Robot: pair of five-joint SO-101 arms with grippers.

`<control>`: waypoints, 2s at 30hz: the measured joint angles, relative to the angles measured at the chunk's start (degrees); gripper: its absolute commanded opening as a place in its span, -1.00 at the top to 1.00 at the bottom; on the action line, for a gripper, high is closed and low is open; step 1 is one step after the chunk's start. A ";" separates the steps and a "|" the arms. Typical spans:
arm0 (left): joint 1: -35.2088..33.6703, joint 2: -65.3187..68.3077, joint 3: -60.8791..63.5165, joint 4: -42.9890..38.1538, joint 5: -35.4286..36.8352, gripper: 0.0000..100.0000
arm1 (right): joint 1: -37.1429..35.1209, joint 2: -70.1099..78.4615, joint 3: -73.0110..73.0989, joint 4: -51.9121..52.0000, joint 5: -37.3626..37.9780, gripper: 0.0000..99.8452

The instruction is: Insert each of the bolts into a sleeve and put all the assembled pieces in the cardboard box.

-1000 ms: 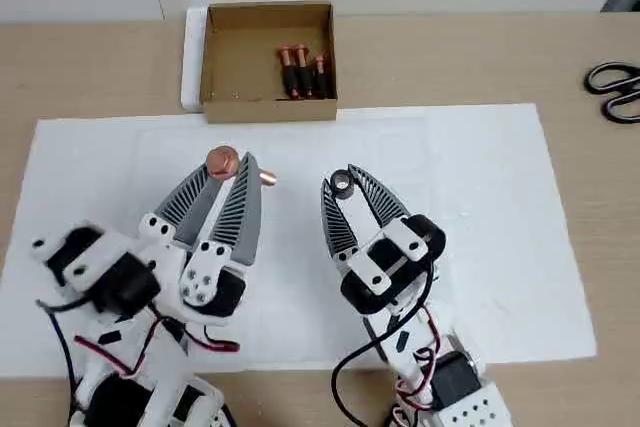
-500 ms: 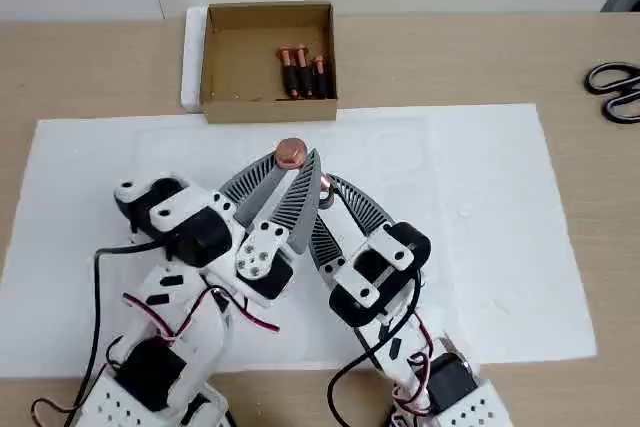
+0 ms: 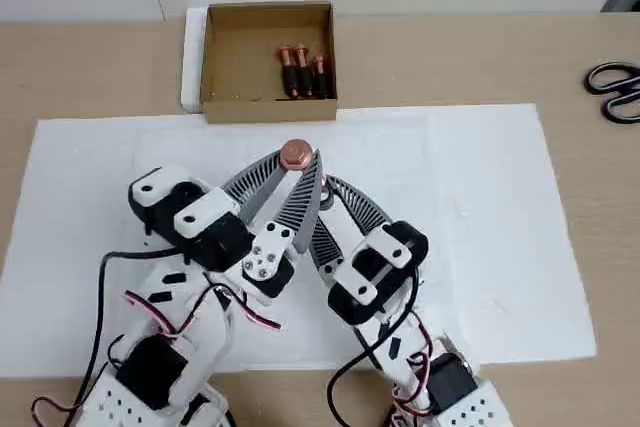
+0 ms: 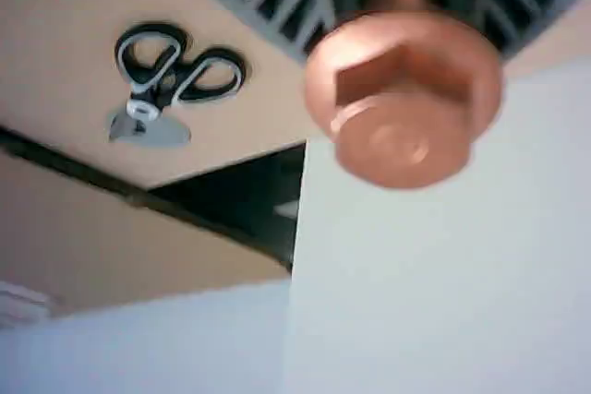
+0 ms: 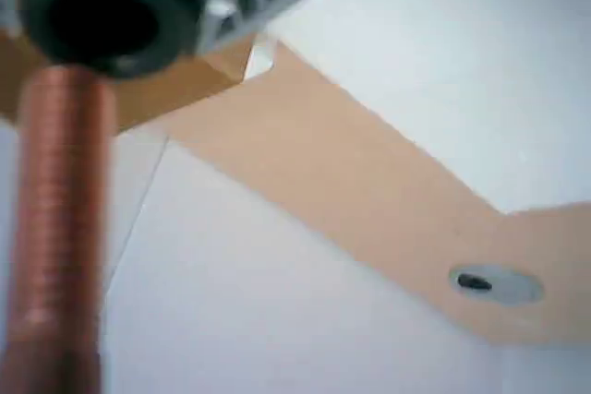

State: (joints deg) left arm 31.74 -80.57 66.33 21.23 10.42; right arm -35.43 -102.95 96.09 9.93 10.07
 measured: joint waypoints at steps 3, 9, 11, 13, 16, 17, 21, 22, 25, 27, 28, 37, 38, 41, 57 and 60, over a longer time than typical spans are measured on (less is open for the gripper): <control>0.00 0.00 -2.29 2.90 0.00 0.99 | 0.00 0.00 0.00 0.53 0.00 0.99; 0.00 0.00 -2.81 3.52 0.00 0.99 | 0.00 0.00 0.00 0.53 0.00 0.99; 0.00 0.00 -2.81 3.69 0.00 0.99 | 0.00 0.00 0.00 0.53 0.00 0.99; 0.26 0.00 -2.81 5.71 0.00 0.99 | 0.00 0.00 0.00 0.53 0.00 0.99; 2.64 0.00 -2.81 8.79 -0.26 0.99 | 0.00 0.00 0.00 0.62 0.09 0.99; 3.25 0.00 -2.81 8.88 -0.18 0.99 | 0.09 0.00 0.00 0.62 0.09 0.99; 4.13 0.00 -2.81 9.23 -0.18 0.99 | 0.18 0.00 0.00 0.62 0.09 0.99; 4.13 0.00 -2.81 9.23 -0.53 0.99 | 0.18 0.00 0.00 0.62 0.09 0.99; 3.96 0.09 -2.81 9.23 -3.78 0.99 | 0.09 0.00 0.00 0.62 0.09 0.99; 3.78 0.09 -2.81 9.23 -5.98 0.99 | 0.18 0.00 0.00 0.62 0.09 0.99; 3.60 0.09 -2.81 9.23 -6.42 0.99 | 0.18 0.00 0.00 0.62 0.09 0.99; 3.43 0.09 -6.68 9.05 -7.03 0.99 | 0.00 0.00 0.00 0.62 0.09 0.99; 3.34 0.09 -6.68 8.44 -7.03 0.99 | 0.00 0.00 0.00 0.62 0.09 0.99; 3.34 0.18 -6.68 4.31 -7.03 0.99 | 0.00 0.00 0.00 0.62 0.09 0.99; 3.34 0.18 2.99 -4.57 -7.03 0.99 | 0.00 0.00 0.00 0.62 0.09 0.99; 3.34 0.18 3.52 -4.57 -7.03 0.99 | 0.00 0.00 0.00 0.62 0.09 0.99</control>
State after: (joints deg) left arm 35.08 -80.40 69.85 16.66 3.38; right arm -35.43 -102.95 96.09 10.55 10.15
